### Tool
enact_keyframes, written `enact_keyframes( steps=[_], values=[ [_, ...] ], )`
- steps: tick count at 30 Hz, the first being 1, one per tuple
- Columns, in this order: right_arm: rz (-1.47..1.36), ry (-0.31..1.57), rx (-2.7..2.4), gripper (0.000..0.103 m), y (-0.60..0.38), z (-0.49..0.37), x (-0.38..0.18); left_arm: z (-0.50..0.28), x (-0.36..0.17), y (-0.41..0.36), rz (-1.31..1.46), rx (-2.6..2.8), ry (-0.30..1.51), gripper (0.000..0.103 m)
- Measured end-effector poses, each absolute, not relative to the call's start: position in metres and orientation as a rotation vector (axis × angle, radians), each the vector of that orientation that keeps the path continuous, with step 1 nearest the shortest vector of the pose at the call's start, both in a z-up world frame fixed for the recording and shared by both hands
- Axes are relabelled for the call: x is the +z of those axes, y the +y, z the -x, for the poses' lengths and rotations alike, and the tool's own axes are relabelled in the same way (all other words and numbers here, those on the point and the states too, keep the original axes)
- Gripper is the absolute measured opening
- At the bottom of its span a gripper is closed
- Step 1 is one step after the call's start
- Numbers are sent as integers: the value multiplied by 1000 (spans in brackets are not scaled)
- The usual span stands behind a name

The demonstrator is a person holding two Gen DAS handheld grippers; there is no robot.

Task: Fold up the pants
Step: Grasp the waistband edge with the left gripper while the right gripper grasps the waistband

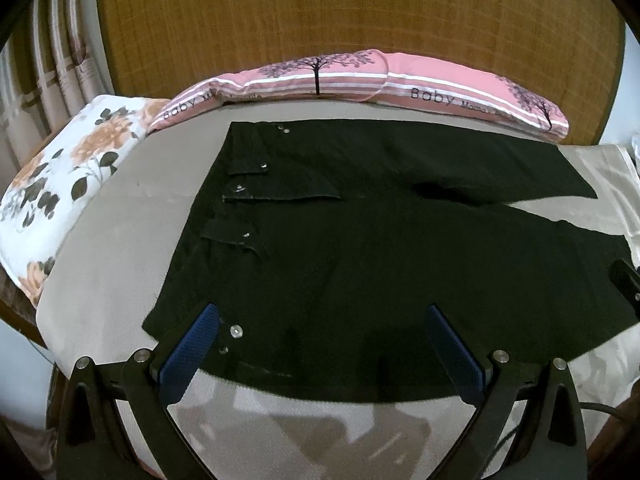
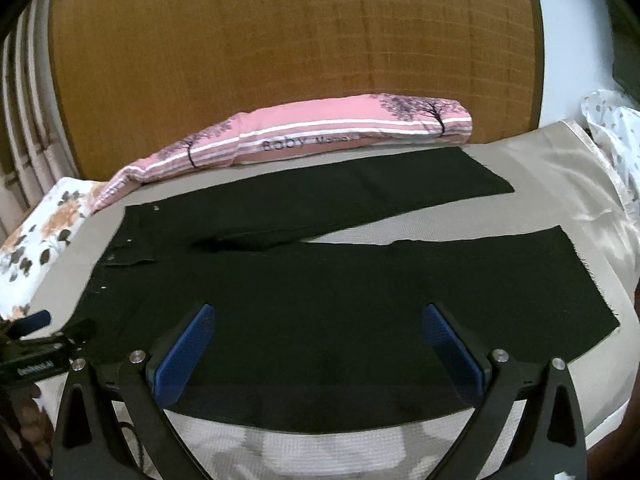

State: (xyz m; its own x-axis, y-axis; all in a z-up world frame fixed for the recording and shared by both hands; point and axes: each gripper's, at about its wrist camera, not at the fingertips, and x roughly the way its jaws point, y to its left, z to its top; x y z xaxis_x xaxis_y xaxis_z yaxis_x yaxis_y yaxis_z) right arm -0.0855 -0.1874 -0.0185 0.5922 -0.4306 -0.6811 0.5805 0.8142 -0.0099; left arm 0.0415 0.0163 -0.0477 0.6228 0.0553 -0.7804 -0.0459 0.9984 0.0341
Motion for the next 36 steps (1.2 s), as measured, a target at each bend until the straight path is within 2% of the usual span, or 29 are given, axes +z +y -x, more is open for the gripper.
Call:
enact_keyframes(
  steps=[9,14,23,29,30,32,36],
  values=[
    [-230,779,-636,103,-210,68,-17,-80,-44,45,3,16,885,100],
    [-220,798,-595,103,-220,34,-9,-125,-36,82,41,21,885,78],
    [-310,831,-505,103,-233,-32,-25,-229,-32,168,384,-91,929,73],
    [-373,875,-508,103,-251,-62,-53,-291,-61,215,633,-191,1011,73],
    [-379,882,-508,103,-253,-66,-56,-299,-68,222,668,-190,1019,72],
    [-387,897,-514,103,-257,-75,-63,-311,-82,233,722,-197,1043,62],
    [-387,922,-511,103,-262,-94,-72,-324,-98,242,747,-192,1074,58]
  ],
)
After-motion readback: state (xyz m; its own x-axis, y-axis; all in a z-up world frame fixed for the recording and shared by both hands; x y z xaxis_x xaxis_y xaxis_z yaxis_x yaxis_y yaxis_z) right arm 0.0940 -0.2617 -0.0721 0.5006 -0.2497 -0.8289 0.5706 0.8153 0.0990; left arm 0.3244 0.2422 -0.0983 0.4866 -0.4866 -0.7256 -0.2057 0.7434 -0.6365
